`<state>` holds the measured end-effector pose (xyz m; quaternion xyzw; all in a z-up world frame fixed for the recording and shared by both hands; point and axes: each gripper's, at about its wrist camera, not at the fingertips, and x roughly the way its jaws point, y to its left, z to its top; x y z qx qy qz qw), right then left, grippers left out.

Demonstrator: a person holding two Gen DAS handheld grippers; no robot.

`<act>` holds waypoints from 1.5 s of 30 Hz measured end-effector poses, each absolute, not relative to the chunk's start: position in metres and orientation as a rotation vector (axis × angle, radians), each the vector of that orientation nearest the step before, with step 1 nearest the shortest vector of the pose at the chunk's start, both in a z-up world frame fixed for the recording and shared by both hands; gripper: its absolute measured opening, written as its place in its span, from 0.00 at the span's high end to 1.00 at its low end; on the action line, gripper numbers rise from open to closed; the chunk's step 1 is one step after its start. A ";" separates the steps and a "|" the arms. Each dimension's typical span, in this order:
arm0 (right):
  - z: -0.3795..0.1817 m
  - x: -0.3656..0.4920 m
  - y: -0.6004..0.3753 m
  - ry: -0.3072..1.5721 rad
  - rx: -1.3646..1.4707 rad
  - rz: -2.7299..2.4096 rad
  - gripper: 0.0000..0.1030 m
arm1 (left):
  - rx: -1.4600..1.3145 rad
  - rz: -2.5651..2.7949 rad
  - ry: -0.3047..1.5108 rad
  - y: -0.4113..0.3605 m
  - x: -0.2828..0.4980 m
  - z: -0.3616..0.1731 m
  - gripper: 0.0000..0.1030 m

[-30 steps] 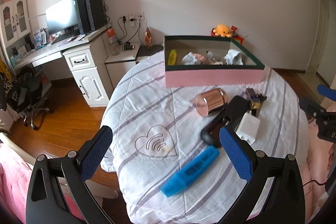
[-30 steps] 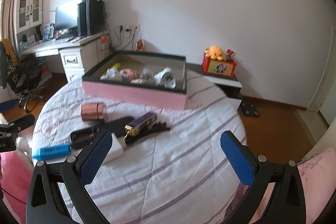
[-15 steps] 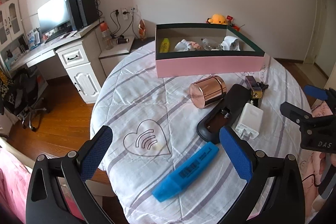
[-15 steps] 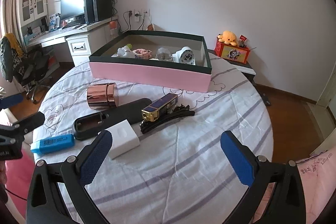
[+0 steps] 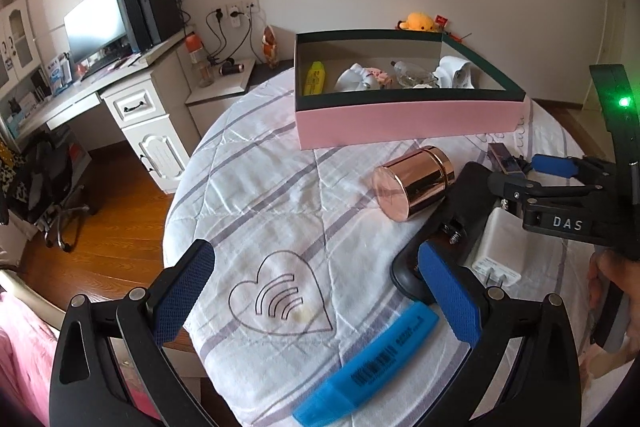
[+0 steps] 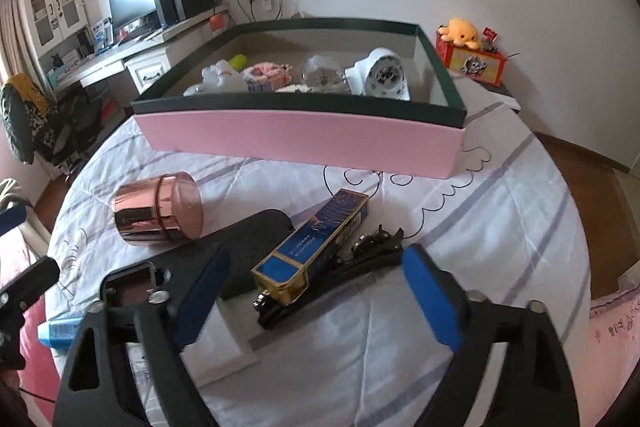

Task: Organize rigid objects
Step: 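Withdraw both tools from the pink box back over the remaining items, then grasp the copper canister with the left tool while the right tool grasps the blue-gold box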

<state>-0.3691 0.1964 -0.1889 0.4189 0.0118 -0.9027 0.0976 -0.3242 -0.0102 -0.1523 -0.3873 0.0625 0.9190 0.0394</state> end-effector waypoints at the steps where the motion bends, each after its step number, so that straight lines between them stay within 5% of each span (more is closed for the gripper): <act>1: -0.191 -0.371 0.199 0.039 1.245 -2.672 0.33 | -1.189 2.814 0.193 -0.009 -0.326 -0.153 0.00; 10: -0.189 -0.370 0.226 -0.031 1.223 -2.622 0.74 | -1.201 2.769 0.233 0.015 -0.343 -0.159 0.00; 40: -0.202 -0.317 0.298 -0.118 1.233 -2.687 0.75 | -1.368 2.746 0.151 0.062 -0.407 -0.183 0.01; 44: -0.203 -0.316 0.300 -0.134 1.225 -2.686 0.75 | -1.309 2.734 0.117 0.059 -0.405 -0.182 0.34; 45: -0.203 -0.316 0.300 -0.134 1.222 -2.686 0.75 | -1.309 2.731 0.124 0.059 -0.405 -0.183 0.33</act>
